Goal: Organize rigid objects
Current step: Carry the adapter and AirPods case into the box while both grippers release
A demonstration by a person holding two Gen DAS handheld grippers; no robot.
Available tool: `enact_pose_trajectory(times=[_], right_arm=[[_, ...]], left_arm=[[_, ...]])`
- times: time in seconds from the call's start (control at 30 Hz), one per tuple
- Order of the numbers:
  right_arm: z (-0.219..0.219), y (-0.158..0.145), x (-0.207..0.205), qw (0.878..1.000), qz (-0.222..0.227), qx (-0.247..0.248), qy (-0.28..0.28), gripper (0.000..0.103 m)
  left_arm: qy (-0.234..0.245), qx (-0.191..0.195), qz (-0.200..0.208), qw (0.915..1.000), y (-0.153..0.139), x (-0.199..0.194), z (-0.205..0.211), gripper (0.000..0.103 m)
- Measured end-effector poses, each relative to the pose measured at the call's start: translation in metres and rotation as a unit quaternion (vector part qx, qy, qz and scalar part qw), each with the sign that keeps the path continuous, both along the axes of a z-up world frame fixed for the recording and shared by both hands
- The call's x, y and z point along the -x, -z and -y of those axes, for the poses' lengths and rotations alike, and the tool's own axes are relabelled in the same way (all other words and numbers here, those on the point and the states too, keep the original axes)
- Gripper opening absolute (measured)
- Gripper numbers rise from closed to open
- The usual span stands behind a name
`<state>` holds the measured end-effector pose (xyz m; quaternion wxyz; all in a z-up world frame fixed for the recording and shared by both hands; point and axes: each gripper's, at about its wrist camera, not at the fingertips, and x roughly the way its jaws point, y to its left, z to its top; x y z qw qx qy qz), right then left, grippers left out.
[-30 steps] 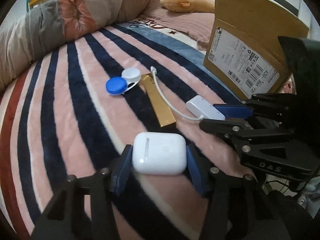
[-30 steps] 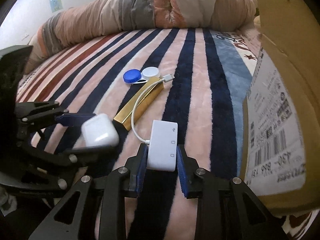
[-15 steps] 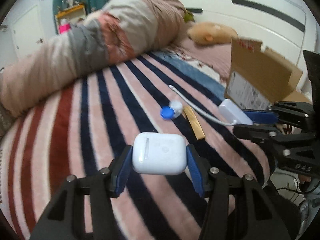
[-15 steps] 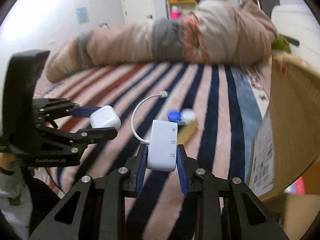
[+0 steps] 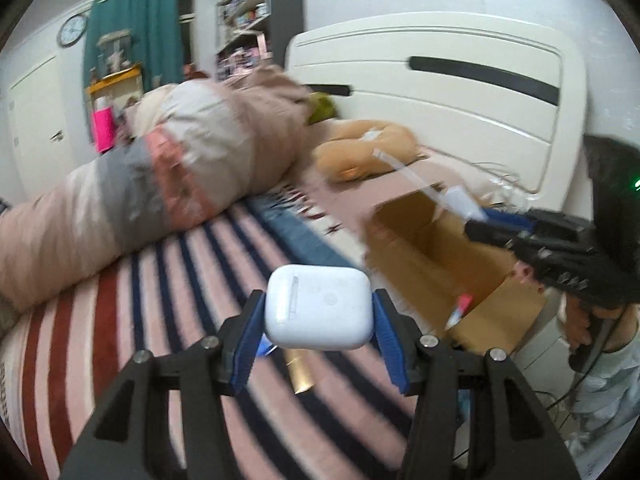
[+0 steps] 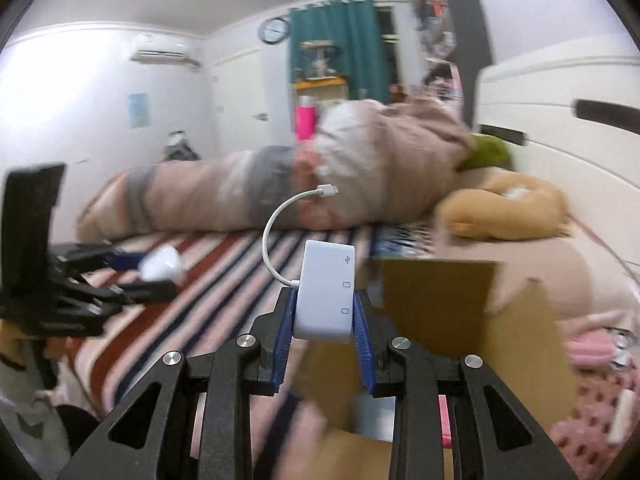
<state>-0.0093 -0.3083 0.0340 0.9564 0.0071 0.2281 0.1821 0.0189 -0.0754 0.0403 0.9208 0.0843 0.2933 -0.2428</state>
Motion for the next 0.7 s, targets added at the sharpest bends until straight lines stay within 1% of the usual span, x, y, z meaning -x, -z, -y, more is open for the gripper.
enact_pose_trajectory(times=[0.13,0.23,0.3,0.43,0.57,0.7], right_arm=[[0.034,0.024,-0.013,0.998,-0.043,0.023,0.028,0.024],[0.045,0.044,-0.023,0.996,-0.069,0.045,0.036,0.025],[0.050,0.053,-0.026,0.995,-0.078,0.055,0.040,0.025],[0.060,0.059,-0.024,0.994,-0.079,0.056,0.038,0.025],[0.062,0.056,-0.024,0.995,-0.073,0.056,0.032,0.030],[0.064,0.056,-0.022,0.996,-0.068,0.054,0.022,0.031]], left_arm=[[0.045,-0.005,-0.001,0.9990,-0.011,-0.011,0.056,0.050],[0.069,-0.021,-0.004,0.9974,-0.014,-0.020,0.094,0.050],[0.080,-0.032,-0.012,0.9962,-0.012,-0.028,0.115,0.050],[0.089,-0.056,-0.029,0.9940,-0.001,-0.044,0.148,0.050],[0.091,-0.077,-0.048,0.9917,0.012,-0.059,0.164,0.050],[0.090,-0.101,-0.061,0.9889,0.023,-0.073,0.176,0.050]])
